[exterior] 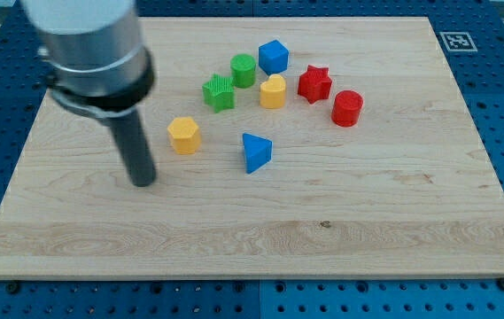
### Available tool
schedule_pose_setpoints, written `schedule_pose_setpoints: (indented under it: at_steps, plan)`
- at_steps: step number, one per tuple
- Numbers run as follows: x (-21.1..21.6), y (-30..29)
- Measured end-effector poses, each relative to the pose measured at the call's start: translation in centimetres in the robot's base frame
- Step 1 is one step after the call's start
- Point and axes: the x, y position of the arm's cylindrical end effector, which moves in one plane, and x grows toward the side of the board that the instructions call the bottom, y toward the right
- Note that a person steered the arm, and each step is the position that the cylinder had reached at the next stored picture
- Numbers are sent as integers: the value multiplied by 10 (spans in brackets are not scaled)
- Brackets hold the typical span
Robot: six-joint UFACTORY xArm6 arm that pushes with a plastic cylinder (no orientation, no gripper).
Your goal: Point your arm closer to the yellow hexagon
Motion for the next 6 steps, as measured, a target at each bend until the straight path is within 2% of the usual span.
schedule_pose_setpoints:
  at_steps: [1,3,6]
  plan:
    - [-3,-6]
    - [-17,36]
    - [-35,54]
